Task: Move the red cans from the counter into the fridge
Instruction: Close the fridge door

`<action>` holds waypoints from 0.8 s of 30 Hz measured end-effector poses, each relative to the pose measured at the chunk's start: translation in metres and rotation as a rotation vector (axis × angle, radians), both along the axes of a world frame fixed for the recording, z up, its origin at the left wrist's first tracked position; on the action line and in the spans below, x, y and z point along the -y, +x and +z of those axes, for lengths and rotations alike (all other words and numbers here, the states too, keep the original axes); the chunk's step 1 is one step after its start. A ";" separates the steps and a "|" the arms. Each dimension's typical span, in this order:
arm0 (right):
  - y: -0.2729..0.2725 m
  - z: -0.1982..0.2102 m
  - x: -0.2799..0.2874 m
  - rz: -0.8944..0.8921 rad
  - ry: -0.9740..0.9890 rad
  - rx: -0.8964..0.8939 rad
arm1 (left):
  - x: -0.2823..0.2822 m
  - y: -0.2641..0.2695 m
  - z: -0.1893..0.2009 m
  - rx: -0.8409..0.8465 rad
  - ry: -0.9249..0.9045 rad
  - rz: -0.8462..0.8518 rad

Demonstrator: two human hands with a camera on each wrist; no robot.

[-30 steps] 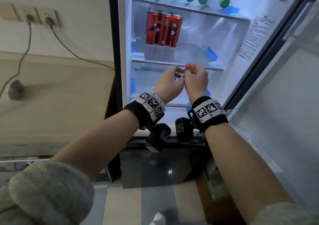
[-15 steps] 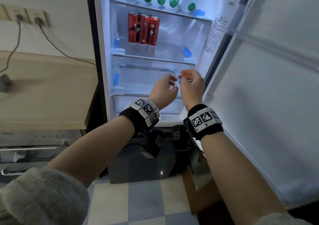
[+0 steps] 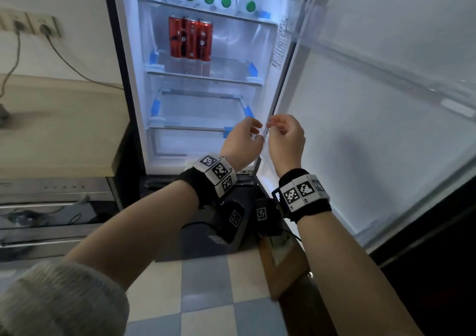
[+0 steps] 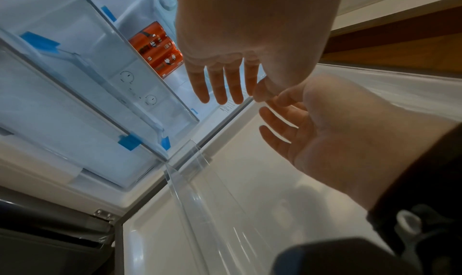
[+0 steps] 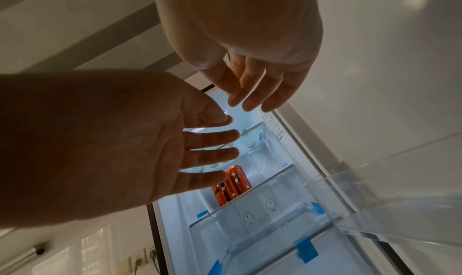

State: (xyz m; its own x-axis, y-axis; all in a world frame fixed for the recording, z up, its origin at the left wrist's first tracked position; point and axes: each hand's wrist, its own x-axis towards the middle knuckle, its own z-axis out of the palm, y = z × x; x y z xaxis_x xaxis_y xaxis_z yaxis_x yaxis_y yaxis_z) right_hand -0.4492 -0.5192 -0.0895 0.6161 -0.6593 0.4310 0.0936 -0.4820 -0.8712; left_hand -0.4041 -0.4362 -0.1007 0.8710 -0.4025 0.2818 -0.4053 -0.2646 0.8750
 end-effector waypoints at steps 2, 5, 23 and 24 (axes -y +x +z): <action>-0.009 0.000 0.001 -0.005 -0.009 0.013 | -0.001 -0.007 0.003 0.011 0.008 -0.009; -0.024 -0.001 0.001 -0.007 -0.009 0.042 | -0.002 -0.022 0.006 0.041 0.016 -0.016; -0.134 0.006 0.053 -0.084 -0.255 0.196 | 0.047 -0.134 0.019 0.095 0.053 0.105; -0.139 0.004 0.055 -0.110 -0.278 0.211 | 0.048 -0.139 0.020 0.092 0.062 0.094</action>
